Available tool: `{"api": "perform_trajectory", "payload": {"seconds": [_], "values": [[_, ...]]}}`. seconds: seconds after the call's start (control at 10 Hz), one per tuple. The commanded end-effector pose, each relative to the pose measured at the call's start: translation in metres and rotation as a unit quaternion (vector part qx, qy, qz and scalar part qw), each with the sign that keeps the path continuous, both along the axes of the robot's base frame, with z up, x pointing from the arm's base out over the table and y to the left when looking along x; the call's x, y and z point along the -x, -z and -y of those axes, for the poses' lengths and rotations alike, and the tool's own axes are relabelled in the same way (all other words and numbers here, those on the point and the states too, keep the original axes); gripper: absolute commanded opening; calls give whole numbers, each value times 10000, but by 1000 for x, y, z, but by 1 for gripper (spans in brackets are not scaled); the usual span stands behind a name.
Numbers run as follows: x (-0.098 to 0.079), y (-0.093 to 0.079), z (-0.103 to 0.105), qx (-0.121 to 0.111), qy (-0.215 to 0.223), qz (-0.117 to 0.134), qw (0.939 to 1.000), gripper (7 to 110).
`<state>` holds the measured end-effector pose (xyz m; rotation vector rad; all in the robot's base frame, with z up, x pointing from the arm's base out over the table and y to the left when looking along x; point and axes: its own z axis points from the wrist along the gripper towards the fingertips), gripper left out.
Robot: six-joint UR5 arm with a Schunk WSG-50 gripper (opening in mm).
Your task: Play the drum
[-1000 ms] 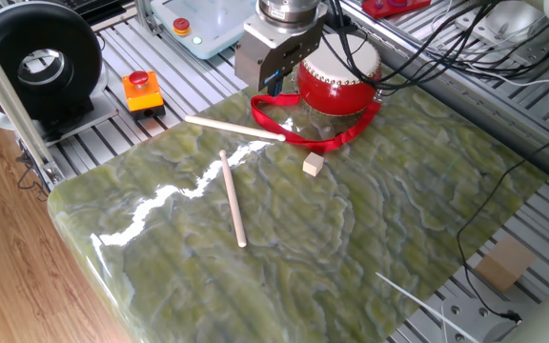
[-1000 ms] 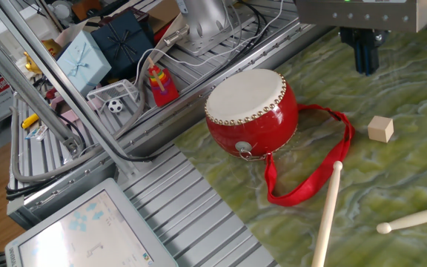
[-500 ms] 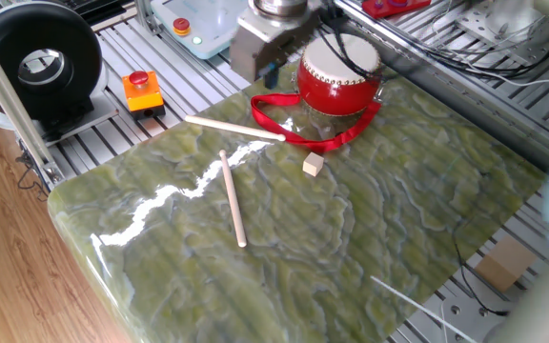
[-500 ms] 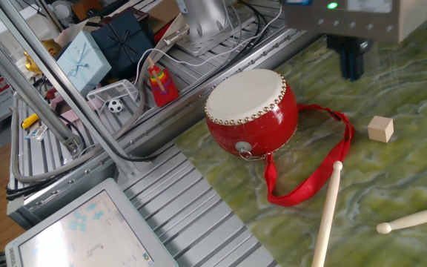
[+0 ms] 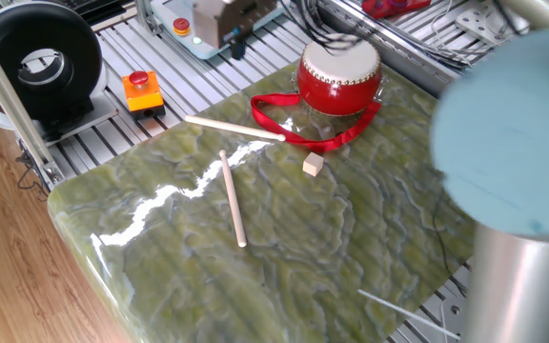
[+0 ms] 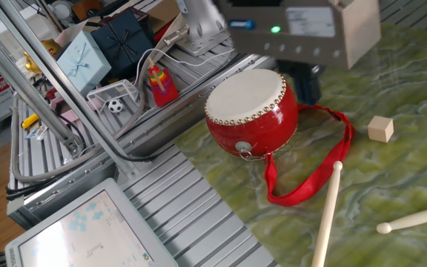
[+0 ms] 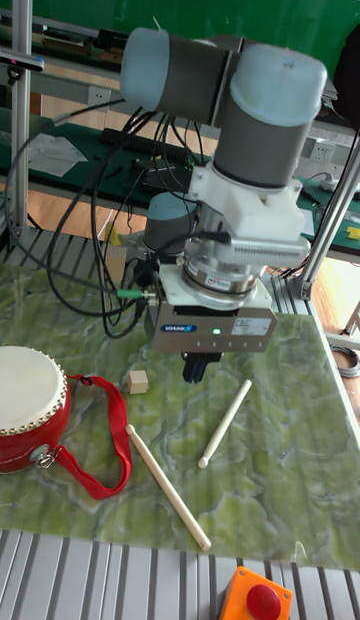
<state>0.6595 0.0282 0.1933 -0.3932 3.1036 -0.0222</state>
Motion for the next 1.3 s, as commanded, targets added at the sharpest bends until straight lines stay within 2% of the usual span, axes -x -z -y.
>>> {"api": "perform_trajectory", "payload": {"seconds": [0.0,0.2,0.4,0.6,0.8,0.9,1.0,1.1,1.2], "values": [[-13,28,-11,77,-487,61,9988,7],[4,46,-7,176,-510,32,9985,7],[20,63,-8,139,-541,41,9984,7],[30,64,-12,38,-666,-133,9977,7],[27,62,-13,8,-568,-106,9983,7],[22,52,-8,91,-528,-133,9985,7],[28,52,-5,131,-447,-248,9986,7],[32,52,-11,17,-156,-328,9993,7],[37,52,-15,-52,-73,-418,9991,7]]}}
